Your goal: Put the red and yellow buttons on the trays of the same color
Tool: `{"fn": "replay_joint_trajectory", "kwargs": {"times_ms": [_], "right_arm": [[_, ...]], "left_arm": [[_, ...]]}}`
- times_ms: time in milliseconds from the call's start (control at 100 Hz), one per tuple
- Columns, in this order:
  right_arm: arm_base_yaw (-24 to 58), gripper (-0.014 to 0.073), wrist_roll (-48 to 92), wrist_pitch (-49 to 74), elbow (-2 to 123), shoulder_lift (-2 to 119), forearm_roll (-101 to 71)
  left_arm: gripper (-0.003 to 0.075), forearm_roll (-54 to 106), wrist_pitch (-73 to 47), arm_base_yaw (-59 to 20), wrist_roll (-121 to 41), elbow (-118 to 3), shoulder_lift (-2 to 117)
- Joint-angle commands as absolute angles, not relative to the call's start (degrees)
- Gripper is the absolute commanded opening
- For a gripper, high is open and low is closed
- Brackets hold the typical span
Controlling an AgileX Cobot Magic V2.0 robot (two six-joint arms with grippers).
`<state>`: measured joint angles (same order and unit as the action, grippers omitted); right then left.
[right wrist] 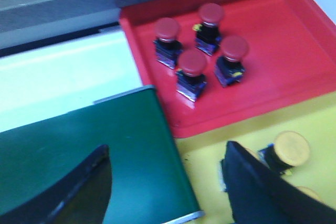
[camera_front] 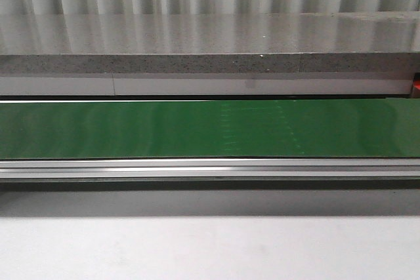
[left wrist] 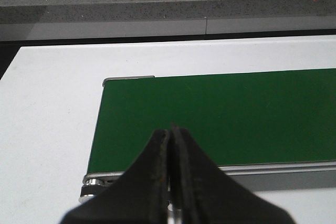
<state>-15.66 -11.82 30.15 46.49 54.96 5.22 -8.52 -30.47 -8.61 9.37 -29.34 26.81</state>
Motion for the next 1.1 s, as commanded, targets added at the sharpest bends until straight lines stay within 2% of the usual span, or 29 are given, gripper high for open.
{"fn": "replay_joint_trajectory", "kwargs": {"times_ms": [0, 260, 620, 740, 1000, 1030, 1090], "right_arm": [[-11.2, 0.0468, -11.61, 28.08, 48.05, 50.93, 6.07], [-2.4, 0.0468, -11.54, 34.26, 47.86, 43.16, 9.2], [-1.03, 0.0454, -10.46, 36.36, 37.34, 30.04, 9.26], [-1.03, 0.0342, -10.46, 36.9, 33.78, 25.85, 9.26], [-1.03, -0.0043, -10.46, 36.83, 31.82, 22.18, 9.26], [-1.03, -0.0074, -10.46, 36.72, 31.82, 22.18, 9.26], [-1.03, -0.0064, -10.46, 36.71, 31.82, 22.18, 9.26]], "left_arm": [[-0.002, -8.76, -26.12, -9.01, 9.43, -30.75, 26.97], [-0.002, -8.76, -26.12, -9.01, 9.43, -30.75, 26.97], [-0.002, -8.76, -26.12, -9.01, 9.43, -30.75, 26.97], [-0.002, -8.76, -26.12, -9.01, 9.43, -30.75, 26.97], [-0.002, -8.76, -26.12, -9.01, 9.43, -30.75, 26.97], [-0.002, -8.76, -26.12, -9.01, 9.43, -30.75, 26.97], [-0.002, -8.76, -26.12, -9.01, 9.43, -30.75, 26.97]]}}
